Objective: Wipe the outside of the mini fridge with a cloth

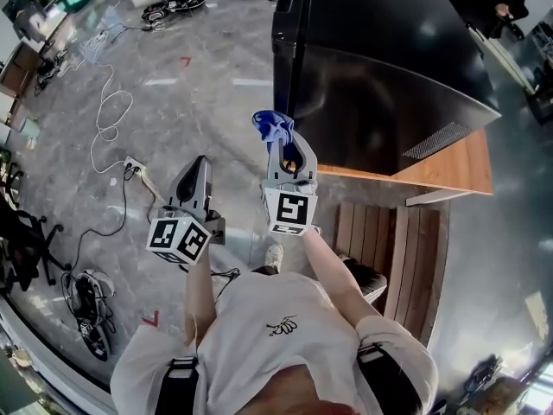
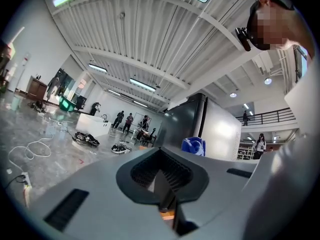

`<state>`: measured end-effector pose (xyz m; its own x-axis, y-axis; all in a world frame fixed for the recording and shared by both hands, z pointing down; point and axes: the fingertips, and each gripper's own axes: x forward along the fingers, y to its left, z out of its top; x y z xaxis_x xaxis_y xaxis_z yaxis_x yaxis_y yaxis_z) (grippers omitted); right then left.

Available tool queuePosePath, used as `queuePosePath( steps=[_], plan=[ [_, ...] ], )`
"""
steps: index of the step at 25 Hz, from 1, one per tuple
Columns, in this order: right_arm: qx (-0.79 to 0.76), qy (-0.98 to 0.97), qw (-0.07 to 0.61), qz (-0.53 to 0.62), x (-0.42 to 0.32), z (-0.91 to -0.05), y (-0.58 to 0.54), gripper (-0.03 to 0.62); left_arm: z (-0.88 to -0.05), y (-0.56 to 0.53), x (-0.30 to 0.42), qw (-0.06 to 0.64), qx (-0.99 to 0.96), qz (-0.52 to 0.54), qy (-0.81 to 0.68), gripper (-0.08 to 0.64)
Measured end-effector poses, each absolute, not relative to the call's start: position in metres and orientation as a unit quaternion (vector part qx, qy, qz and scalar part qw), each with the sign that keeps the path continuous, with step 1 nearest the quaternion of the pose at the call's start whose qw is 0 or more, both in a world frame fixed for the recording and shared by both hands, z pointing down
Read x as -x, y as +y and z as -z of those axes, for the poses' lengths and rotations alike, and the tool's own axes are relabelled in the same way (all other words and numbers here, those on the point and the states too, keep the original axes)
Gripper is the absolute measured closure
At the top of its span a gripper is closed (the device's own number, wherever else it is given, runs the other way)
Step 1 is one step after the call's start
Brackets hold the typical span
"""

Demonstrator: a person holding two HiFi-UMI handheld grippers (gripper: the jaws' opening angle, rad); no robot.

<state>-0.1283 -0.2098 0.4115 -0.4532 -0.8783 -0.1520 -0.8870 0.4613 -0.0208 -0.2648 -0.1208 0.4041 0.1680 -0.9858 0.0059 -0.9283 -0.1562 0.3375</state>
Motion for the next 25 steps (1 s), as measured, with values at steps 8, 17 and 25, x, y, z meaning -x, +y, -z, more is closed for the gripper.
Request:
queuePosePath(
  steps=[8, 17, 25],
  plan=[
    [0.546, 0.834, 0.070, -0.039, 0.088, -0.412, -0.213, 0.531, -0.404, -0.134, 0.226, 0.133, -0.778, 0.101, -0.606, 0.555],
    [0.584, 0.807, 0.071, -0.054, 0.009, -0.410, -0.216, 0.531, -0.404, -0.150, 0.173, 0.133, -0.799, 0.099, -0.578, 0.555],
    [0.617, 0.782, 0.062, -0.061, -0.078, -0.416, -0.218, 0.531, -0.405, -0.156, 0.106, 0.138, -0.817, 0.092, -0.553, 0.555]
  ],
)
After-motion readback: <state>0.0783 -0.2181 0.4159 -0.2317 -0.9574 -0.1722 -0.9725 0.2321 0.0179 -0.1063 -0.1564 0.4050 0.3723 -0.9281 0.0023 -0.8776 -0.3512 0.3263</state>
